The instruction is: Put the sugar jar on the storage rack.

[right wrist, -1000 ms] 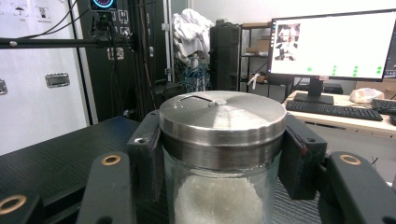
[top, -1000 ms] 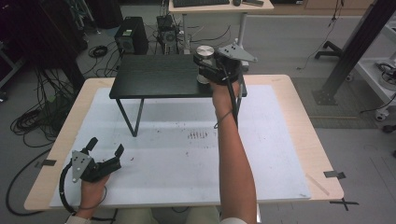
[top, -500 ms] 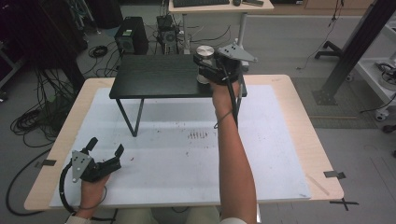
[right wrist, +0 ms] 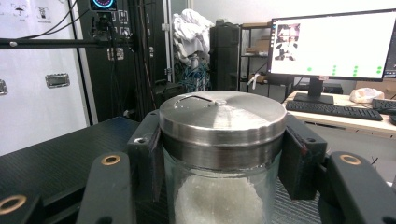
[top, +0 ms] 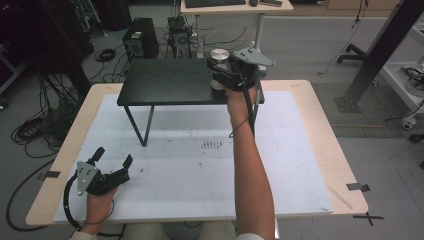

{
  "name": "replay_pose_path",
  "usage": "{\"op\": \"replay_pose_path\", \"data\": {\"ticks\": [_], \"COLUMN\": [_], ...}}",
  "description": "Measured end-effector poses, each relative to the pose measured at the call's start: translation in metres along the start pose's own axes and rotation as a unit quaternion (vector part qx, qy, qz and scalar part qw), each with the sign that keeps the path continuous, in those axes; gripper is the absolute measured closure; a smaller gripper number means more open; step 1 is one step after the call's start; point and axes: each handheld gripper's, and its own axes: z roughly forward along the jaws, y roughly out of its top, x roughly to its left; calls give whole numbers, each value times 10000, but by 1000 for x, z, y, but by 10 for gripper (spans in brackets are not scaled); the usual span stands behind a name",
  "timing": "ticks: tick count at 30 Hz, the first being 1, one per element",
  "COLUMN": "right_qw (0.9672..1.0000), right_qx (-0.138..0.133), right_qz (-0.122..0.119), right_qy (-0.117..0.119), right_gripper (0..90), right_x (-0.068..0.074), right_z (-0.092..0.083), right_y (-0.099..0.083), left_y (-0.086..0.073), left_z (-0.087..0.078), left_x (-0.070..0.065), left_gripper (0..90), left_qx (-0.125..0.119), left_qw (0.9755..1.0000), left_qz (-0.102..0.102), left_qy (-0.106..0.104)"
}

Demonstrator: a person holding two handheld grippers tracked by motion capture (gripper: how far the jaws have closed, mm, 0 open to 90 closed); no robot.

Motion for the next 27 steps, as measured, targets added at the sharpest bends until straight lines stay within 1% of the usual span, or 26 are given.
{"op": "replay_pose_path", "data": {"ticks": [21,22,23,24,25,26,27], "right_qw": [10000,10000,10000,10000,9998,9998,9994], "right_qx": [-11,-17,-24,-24,-81,-81,-154], "right_qz": [-5,20,20,20,116,116,259], "right_qy": [-5,19,-15,-15,-113,-113,-141], "right_gripper": [423,391,347,347,275,275,213], "right_x": [0,0,0,0,0,0,-3], "right_z": [0,0,0,0,0,0,-2], "right_y": [0,0,0,0,0,0,0], "left_y": [0,0,0,0,0,0,0], "left_z": [0,0,0,0,0,0,0], "left_x": [0,0,0,0,0,0,0], "left_gripper": [12,12,13,13,13,13,15], "left_qx": [-1,4,4,5,0,6,7], "left_qw": [10000,10000,10000,10000,10000,10000,10000], "left_qz": [2,6,6,6,-1,6,7], "left_qy": [-2,1,1,-1,-1,2,-1]}}
